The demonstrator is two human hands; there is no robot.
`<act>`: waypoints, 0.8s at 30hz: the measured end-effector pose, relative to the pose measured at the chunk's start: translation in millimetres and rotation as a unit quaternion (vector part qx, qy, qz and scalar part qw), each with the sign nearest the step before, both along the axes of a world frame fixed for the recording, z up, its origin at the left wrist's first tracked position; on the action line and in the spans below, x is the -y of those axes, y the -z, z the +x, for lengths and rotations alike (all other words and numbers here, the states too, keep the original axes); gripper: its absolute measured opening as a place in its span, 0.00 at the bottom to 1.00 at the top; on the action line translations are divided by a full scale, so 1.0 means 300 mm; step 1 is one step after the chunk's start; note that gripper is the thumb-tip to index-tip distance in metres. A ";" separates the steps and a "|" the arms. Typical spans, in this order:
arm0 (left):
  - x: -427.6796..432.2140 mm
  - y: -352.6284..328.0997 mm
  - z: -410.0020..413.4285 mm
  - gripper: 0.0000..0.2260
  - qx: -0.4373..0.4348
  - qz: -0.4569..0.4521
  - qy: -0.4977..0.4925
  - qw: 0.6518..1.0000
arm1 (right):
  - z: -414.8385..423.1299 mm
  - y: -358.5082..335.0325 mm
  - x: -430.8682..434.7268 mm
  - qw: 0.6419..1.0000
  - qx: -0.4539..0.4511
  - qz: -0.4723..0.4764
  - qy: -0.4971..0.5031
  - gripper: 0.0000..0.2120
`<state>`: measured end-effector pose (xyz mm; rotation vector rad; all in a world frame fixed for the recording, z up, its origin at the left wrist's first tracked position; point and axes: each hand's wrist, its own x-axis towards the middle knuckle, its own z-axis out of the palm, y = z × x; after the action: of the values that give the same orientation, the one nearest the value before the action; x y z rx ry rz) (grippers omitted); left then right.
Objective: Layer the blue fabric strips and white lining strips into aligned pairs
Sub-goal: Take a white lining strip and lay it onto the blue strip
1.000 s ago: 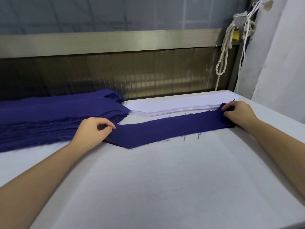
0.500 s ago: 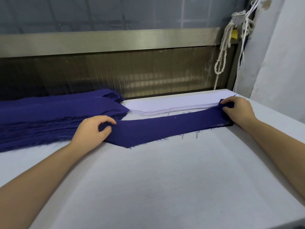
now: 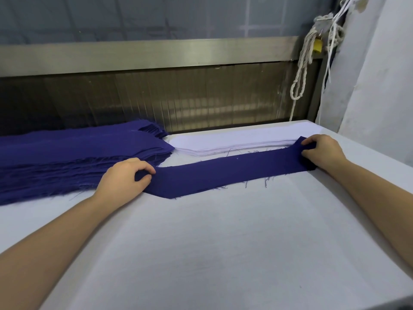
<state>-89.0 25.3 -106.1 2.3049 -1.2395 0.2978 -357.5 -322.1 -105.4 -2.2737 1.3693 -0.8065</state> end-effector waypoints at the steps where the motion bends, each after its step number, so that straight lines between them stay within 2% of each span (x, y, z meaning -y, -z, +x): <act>1: 0.000 0.000 0.001 0.08 0.003 0.002 -0.003 1.000 | 0.001 0.000 0.001 1.000 -0.011 0.003 0.005 0.14; 7: 0.002 0.004 0.012 0.09 0.015 0.030 -0.050 0.998 | 0.010 0.008 -0.003 0.994 -0.103 0.004 0.032 0.17; 10: 0.007 0.001 0.010 0.12 0.013 0.049 -0.078 0.996 | 0.011 0.010 -0.005 0.992 -0.124 0.002 0.040 0.17; 19: 0.026 -0.002 -0.024 0.21 0.084 0.119 -0.101 0.984 | 0.015 0.006 -0.008 0.989 -0.144 -0.008 0.030 0.16; 24: 0.023 -0.009 -0.012 0.20 -0.009 0.089 -0.078 0.993 | 0.021 0.002 -0.021 0.992 -0.127 -0.009 0.015 0.16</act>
<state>-92.7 18.4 -103.4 2.5587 -1.1180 0.2270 -351.3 -315.9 -105.9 -2.4407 1.5128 -0.5535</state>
